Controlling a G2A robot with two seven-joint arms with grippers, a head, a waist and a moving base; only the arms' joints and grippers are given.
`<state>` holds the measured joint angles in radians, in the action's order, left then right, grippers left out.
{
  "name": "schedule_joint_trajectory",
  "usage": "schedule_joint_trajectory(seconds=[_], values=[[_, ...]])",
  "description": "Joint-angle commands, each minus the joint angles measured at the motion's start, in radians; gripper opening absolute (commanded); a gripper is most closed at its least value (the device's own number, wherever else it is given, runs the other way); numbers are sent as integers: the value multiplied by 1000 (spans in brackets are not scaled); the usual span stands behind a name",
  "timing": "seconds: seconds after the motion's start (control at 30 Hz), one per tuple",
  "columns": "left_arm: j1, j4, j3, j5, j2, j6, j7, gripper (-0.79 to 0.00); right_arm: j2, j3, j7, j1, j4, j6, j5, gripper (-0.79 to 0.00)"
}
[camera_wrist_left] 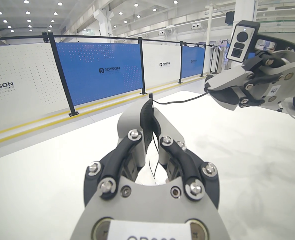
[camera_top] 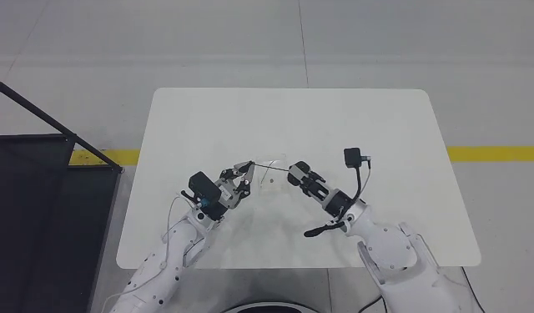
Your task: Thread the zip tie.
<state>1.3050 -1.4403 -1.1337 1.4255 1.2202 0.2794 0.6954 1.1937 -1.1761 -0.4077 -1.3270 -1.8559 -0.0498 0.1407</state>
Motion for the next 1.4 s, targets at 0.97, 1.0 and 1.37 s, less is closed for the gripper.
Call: schedule_joint_trajectory(seconds=[0.97, 1.0, 1.37], values=[[0, 0, 0, 0, 0, 0, 0, -785, 5, -11, -10, -11, -6, -4, -9, -785], [0, 0, 0, 0, 0, 0, 0, -785, 5, -10, -11, -10, -5, -1, -9, -785], [0, 0, 0, 0, 0, 0, 0, -785, 8, -9, -9, -7, -4, 1, -17, -785]])
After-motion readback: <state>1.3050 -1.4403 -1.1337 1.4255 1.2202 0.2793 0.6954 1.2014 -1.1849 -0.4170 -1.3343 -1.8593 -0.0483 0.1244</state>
